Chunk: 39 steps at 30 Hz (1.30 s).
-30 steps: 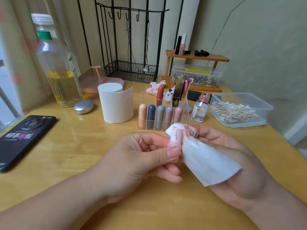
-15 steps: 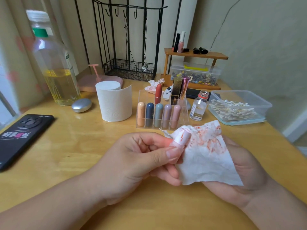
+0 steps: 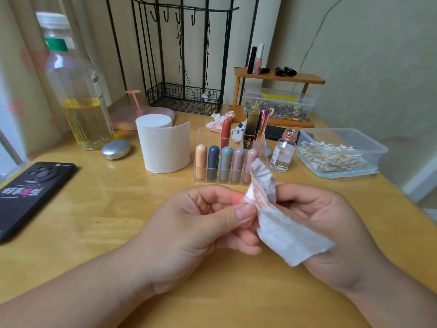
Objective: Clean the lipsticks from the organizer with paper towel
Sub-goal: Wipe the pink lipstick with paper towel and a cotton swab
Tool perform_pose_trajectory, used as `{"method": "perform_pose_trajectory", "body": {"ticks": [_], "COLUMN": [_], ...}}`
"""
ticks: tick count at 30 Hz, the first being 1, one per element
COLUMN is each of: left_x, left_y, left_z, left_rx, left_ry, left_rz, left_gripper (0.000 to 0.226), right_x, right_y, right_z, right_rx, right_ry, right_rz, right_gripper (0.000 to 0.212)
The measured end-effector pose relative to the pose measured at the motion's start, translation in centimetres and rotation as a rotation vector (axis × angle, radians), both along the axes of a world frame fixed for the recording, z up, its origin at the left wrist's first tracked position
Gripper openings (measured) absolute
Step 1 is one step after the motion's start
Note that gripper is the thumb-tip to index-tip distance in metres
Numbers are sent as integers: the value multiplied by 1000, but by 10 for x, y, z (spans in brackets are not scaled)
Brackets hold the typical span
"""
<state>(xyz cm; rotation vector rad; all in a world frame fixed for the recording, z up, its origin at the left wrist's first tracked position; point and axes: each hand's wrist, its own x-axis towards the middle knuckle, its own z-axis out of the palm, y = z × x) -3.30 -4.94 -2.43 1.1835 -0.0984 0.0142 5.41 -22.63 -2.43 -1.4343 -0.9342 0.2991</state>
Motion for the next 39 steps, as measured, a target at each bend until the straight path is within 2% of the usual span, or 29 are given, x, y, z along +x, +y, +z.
{"method": "perform_pose_trajectory", "body": {"ticks": [2,7,10,12,17,21,25,33,39], "left_x": [1,1,1,1,2,0,-1,-1,-1], "left_y": [1,3,2,2,4,2,2,6,4], "left_z": [0,0,-1,-1,-4,-5,-4,-2,-5], "left_rx": [-15,-32,-34,-31,21,45,22,142,148], "left_ry": [5,20,5,-8,-45,-80,-103,-82,-56], "left_rz": [28,48,61,71,83,7,-49,18,32], "left_gripper": [9,20,20,19,17,17,27,22,21], "right_x": [1,-8,-13,-13,-12,-9,-6,-5,-12], "right_y": [-1,6,10,10,9,11,8,1,5], "right_z": [-3,-1,-3,-7,-1,-3,-3,3,2], "right_rx": [-23,53,150,197,324,333,267,108,47], "right_ry": [-67,-215,-80,86,416,491,532,351,246], "right_rz": [-85,-203,-221,-181,73,243,328,237,138], "right_gripper": [12,14,14,26,25,14,23,34,25]}}
